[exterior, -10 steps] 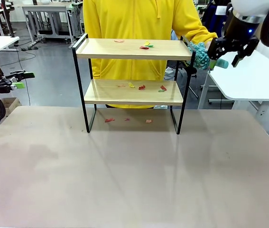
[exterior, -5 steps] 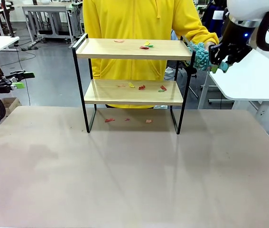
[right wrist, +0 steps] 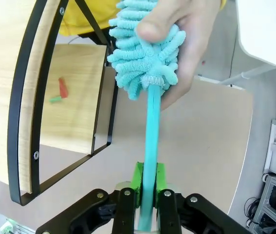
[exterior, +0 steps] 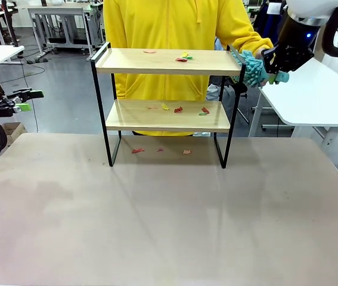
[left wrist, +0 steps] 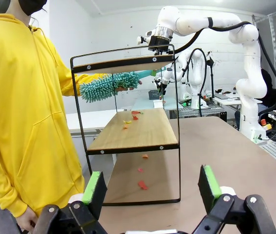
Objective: Clean the shelf.
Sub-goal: Pick up the Duster handed by the human, then clean the specific section of the Shelf indicated by the human with the Duster.
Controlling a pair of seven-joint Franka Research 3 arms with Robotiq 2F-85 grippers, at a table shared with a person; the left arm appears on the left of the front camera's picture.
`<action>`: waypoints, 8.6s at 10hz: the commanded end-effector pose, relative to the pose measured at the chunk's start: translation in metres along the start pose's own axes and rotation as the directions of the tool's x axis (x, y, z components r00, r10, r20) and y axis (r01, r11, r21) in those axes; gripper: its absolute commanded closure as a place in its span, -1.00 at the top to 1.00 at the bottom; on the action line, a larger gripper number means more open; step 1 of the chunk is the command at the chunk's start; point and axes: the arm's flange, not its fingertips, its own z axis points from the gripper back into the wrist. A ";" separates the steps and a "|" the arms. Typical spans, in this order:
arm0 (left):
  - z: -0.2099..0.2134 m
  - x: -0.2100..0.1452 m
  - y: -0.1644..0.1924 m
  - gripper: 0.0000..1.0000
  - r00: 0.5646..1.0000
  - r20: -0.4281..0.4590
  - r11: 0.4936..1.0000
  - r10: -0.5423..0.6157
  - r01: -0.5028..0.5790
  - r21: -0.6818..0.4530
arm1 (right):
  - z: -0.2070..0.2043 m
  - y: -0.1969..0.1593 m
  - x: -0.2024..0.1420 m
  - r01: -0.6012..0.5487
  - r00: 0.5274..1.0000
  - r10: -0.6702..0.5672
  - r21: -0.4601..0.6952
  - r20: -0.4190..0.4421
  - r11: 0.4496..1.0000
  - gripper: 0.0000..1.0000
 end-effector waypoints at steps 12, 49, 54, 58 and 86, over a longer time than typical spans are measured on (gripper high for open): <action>0.000 0.002 0.000 1.00 1.000 -0.006 1.000 -0.003 0.003 0.004 | -0.003 0.000 0.000 0.014 1.000 -0.014 -0.001 -0.008 1.000 -1.00; 0.000 0.002 0.000 1.00 1.000 -0.006 1.000 -0.003 0.003 0.004 | 0.007 -0.016 -0.157 -0.730 0.186 0.904 0.562 -0.385 0.389 -0.74; 0.000 0.002 0.000 1.00 1.000 -0.006 1.000 -0.003 0.003 0.004 | 0.007 -0.016 -0.157 -0.730 0.186 0.904 0.562 -0.385 0.389 -0.74; 0.000 0.002 0.000 1.00 1.000 -0.006 1.000 -0.003 0.003 0.004 | 0.007 -0.016 -0.157 -0.730 0.186 0.904 0.562 -0.385 0.389 -0.74; 0.000 0.002 0.000 1.00 1.000 -0.006 1.000 -0.003 0.003 0.004 | 0.228 0.248 -0.187 -0.410 0.909 0.409 0.357 0.082 0.840 -0.74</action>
